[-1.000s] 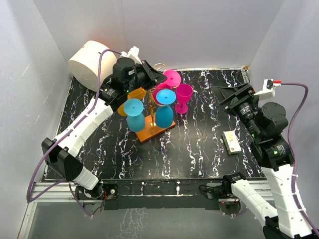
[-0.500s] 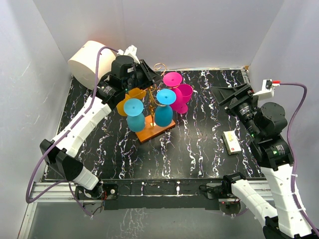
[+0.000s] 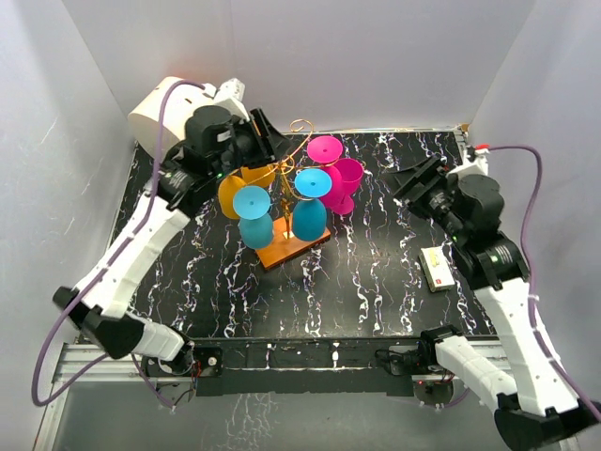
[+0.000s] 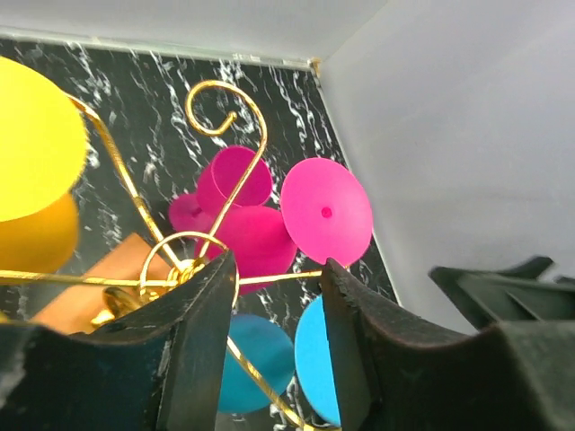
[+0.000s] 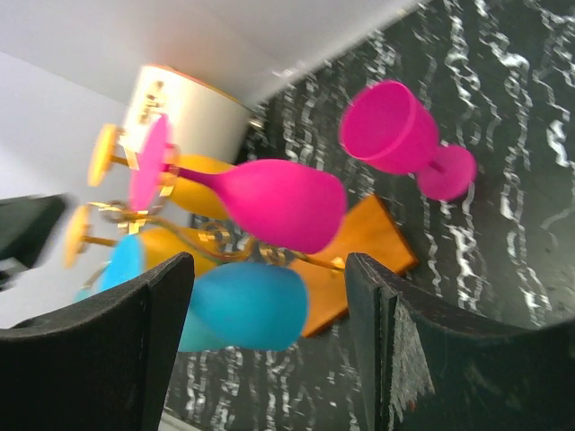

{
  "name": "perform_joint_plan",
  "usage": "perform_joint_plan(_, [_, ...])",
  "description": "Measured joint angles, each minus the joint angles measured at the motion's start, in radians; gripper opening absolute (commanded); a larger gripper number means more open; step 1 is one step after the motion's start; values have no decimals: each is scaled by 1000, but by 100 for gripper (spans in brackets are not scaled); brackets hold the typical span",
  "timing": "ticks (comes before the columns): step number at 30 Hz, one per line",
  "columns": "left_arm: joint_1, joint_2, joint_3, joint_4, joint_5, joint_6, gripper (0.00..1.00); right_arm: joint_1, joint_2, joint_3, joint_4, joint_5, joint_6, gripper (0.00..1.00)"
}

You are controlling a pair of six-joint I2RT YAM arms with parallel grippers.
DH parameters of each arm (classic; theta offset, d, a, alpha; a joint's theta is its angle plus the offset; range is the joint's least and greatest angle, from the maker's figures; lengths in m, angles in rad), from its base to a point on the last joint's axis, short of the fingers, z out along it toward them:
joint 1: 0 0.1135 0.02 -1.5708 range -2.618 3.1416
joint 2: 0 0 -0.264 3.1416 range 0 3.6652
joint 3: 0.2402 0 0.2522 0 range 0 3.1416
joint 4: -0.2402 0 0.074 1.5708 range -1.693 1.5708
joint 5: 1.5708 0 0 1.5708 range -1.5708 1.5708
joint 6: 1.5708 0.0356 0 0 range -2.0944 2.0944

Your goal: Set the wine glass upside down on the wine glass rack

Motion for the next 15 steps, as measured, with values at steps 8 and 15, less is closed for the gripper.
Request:
perform_joint_plan(8, [0, -335, -108, -28, -100, 207, 59, 0, 245, 16, -65, 4, -130, 64])
perform_joint_plan(15, [0, -580, -281, -35, -171, 305, 63, 1, 465, 129, -103, 54, -232, 61])
